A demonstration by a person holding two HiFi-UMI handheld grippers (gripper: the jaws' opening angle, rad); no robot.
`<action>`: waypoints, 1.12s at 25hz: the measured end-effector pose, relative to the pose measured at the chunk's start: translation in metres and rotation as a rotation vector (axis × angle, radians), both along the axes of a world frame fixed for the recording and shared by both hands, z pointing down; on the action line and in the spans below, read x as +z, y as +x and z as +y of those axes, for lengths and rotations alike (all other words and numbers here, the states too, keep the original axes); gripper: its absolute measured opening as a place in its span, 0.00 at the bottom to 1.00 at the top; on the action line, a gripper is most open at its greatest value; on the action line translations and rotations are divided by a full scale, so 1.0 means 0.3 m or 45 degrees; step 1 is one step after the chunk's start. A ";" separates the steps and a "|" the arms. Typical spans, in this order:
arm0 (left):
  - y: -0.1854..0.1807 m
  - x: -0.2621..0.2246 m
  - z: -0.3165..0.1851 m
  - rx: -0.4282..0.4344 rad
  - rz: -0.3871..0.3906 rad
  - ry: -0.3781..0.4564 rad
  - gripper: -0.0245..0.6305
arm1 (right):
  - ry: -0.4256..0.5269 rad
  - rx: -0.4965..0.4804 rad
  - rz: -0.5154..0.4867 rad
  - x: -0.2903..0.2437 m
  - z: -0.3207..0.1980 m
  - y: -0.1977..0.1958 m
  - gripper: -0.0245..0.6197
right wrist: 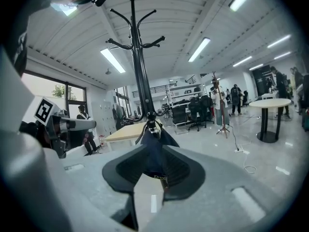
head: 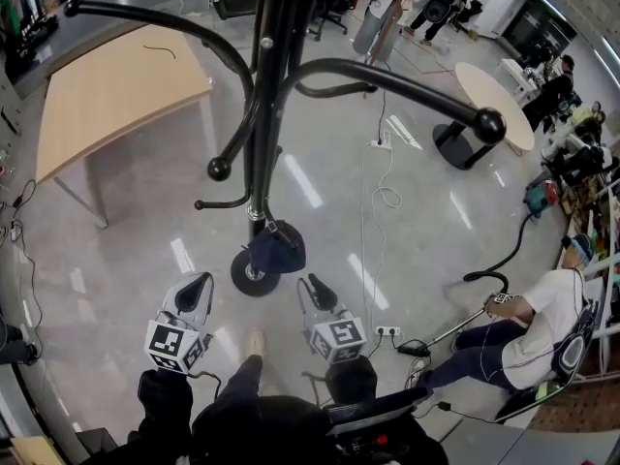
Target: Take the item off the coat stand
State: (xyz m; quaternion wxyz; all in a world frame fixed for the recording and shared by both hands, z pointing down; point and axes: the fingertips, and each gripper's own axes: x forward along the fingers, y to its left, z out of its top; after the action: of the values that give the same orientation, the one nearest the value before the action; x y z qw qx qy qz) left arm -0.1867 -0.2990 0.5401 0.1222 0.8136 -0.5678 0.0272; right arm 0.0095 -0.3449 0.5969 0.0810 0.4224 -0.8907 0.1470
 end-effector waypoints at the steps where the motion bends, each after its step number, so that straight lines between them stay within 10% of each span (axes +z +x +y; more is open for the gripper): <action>1: 0.000 0.000 0.001 0.000 0.001 0.000 0.04 | -0.016 -0.001 0.000 0.012 -0.003 0.000 0.19; 28: -0.023 0.014 -0.001 -0.018 -0.001 -0.019 0.04 | -0.131 -0.029 0.071 0.216 -0.111 -0.054 0.39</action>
State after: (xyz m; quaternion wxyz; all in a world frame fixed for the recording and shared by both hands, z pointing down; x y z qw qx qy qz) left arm -0.1937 -0.2993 0.5443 0.1281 0.8087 -0.5733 0.0308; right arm -0.0066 -0.3783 0.6616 0.1291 0.4113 -0.8842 0.1798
